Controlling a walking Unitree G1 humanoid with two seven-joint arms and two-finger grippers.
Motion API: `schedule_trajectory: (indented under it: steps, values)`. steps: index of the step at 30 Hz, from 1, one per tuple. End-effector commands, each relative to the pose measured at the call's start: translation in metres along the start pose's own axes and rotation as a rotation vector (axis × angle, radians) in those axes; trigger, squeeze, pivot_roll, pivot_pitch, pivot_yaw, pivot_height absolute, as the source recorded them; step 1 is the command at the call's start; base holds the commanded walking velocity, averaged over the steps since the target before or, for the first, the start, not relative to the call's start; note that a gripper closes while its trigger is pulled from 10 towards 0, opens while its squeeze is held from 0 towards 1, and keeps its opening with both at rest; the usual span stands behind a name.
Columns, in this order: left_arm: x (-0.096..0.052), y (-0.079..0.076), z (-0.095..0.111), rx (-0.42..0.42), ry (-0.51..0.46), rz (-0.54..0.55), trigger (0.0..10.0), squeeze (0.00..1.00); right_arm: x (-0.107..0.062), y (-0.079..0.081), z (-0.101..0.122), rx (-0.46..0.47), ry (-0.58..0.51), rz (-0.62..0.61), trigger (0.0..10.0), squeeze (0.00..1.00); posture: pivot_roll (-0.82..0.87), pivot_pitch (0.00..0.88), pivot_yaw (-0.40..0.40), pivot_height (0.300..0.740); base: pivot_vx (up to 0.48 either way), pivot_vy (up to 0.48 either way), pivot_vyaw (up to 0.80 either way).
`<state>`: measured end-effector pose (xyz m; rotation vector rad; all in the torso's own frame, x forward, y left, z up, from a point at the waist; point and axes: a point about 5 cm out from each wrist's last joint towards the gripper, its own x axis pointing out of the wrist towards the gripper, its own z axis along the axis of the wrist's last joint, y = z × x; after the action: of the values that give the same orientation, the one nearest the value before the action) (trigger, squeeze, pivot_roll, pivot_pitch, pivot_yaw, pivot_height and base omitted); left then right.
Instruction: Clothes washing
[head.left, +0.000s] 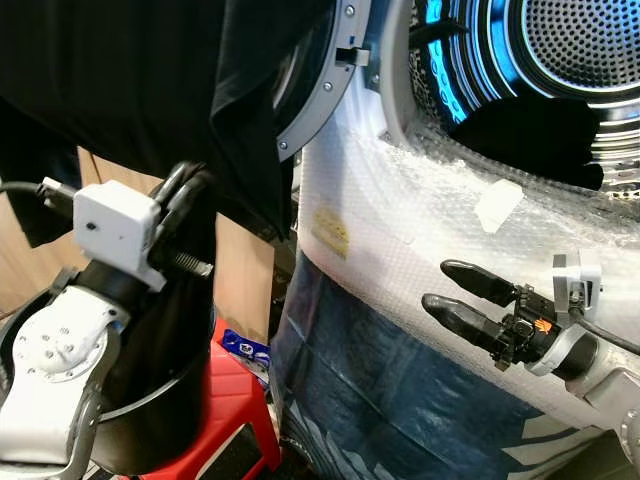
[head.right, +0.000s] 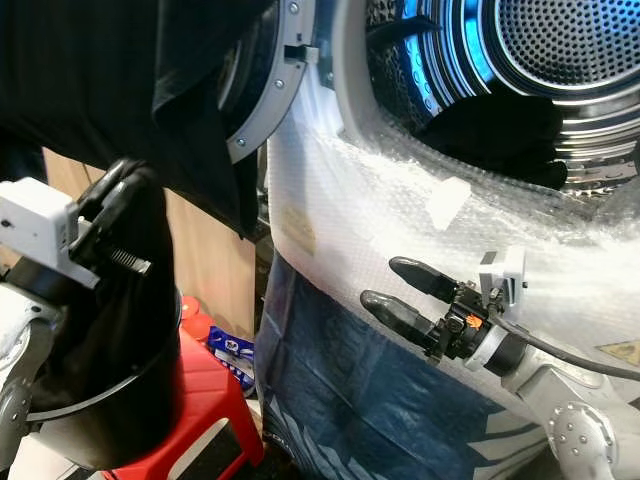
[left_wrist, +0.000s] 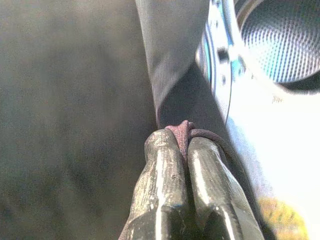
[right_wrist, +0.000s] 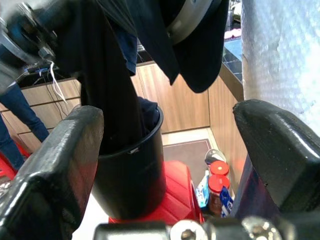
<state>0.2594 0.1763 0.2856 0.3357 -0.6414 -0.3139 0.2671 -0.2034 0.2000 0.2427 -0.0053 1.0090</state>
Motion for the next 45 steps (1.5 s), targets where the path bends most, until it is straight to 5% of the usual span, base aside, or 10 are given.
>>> schedule_trajectory:
  steps: [1, 18, 30, 45]
  values:
    - [0.010, -0.008, 0.014, -0.016, -0.079, -0.044, 10.0, 0.00, 0.003, -0.003, 0.001, -0.022, -0.001, 0.007, 10.0, 0.00, 0.04, 0.000, -0.105, 0.740, 0.000, 0.000, 0.00]
    - [0.076, -0.014, 0.054, -0.116, -0.329, -0.106, 10.0, 0.00, 0.010, -0.008, -0.010, -0.024, -0.015, 0.017, 10.0, 0.00, 0.04, 0.000, -0.082, 0.740, 0.000, 0.000, 0.00]
    - [0.143, -0.022, 0.084, -0.122, -0.456, -0.188, 10.0, 0.00, 0.022, -0.009, -0.017, -0.019, -0.033, 0.011, 10.0, 0.00, 0.04, 0.000, -0.050, 0.740, 0.000, 0.000, 0.00]
    - [0.167, -0.053, 0.083, -0.179, -0.473, -0.340, 10.0, 0.00, 0.045, 0.003, -0.011, -0.042, -0.109, -0.078, 10.0, 0.00, 0.02, 0.000, -0.016, 0.740, 0.000, 0.000, 0.00]
